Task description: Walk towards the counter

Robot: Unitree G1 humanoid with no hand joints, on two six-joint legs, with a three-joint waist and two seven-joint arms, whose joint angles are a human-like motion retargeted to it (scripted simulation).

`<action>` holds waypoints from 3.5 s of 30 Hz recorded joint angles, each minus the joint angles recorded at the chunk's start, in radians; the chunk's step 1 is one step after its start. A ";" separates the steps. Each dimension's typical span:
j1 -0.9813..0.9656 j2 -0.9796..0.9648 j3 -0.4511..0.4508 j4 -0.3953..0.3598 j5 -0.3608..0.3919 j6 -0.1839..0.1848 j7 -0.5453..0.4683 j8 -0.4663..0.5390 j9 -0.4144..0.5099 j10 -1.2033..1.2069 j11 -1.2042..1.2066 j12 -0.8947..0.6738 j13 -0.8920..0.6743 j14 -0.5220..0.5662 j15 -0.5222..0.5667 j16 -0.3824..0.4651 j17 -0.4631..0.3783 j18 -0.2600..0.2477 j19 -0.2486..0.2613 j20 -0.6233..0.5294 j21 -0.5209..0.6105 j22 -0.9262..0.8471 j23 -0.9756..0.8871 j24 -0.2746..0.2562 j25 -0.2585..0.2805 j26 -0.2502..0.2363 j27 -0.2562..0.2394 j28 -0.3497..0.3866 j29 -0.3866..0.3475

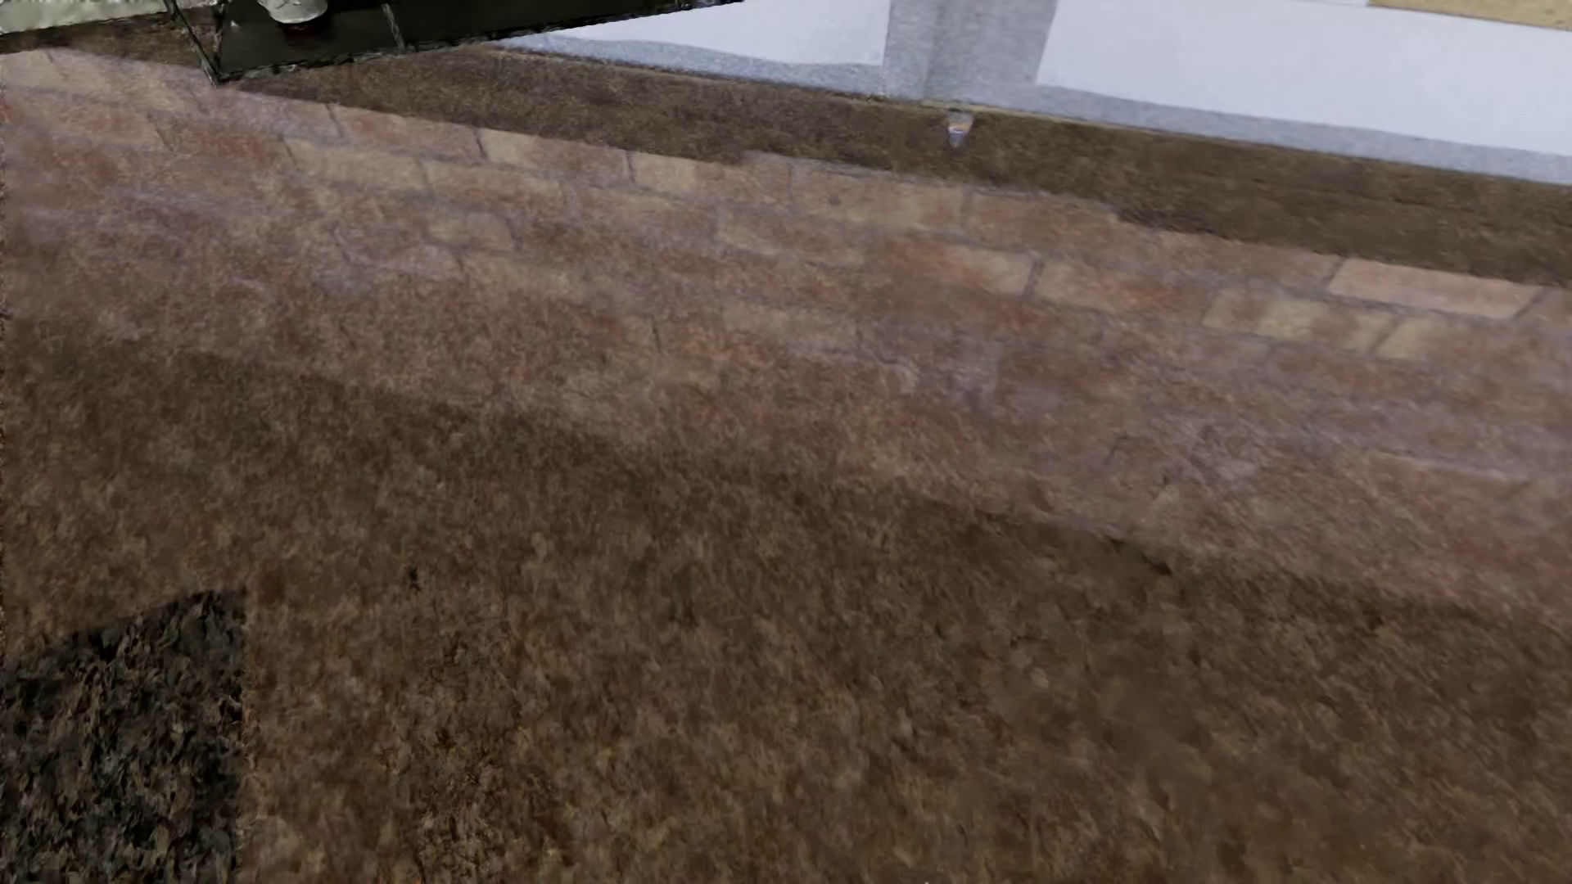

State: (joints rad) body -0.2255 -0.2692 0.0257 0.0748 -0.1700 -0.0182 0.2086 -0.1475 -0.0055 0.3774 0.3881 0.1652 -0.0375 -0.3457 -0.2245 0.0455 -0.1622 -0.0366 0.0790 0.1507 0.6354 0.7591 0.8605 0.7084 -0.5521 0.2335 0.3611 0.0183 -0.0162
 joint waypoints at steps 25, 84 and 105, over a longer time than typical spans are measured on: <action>0.002 0.214 -0.010 0.023 -0.489 0.029 0.466 -0.559 0.002 0.054 0.379 -0.060 0.194 -0.059 0.282 0.009 -0.146 0.144 -0.132 -0.029 -0.224 0.119 0.006 0.053 0.079 -0.001 0.054 -0.022 -0.037; -0.288 -0.043 -0.039 0.107 0.155 0.053 -0.200 -0.131 0.023 0.985 0.173 0.010 0.161 0.247 -0.088 0.063 0.011 -0.033 -0.160 -0.089 -0.358 -0.077 0.021 0.036 -0.026 -0.072 0.023 -0.054 -0.060; 0.049 -0.322 -0.020 -0.024 -0.143 -0.045 0.230 -0.084 0.045 0.075 0.773 -0.115 0.146 -0.030 0.091 -0.022 -0.020 0.107 -0.110 0.044 -0.305 -0.008 0.087 0.016 -0.006 -0.056 0.079 0.079 0.039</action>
State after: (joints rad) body -0.1765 -0.5910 0.0061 0.0511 -0.3131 -0.0634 0.4387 -0.2318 0.0397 0.4520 1.1615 0.0500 0.1087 -0.3758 -0.1338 0.0239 -0.1821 0.0701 -0.0311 0.1946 0.3305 0.7515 0.9476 0.7246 -0.5581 0.1773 0.4397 0.0977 0.0225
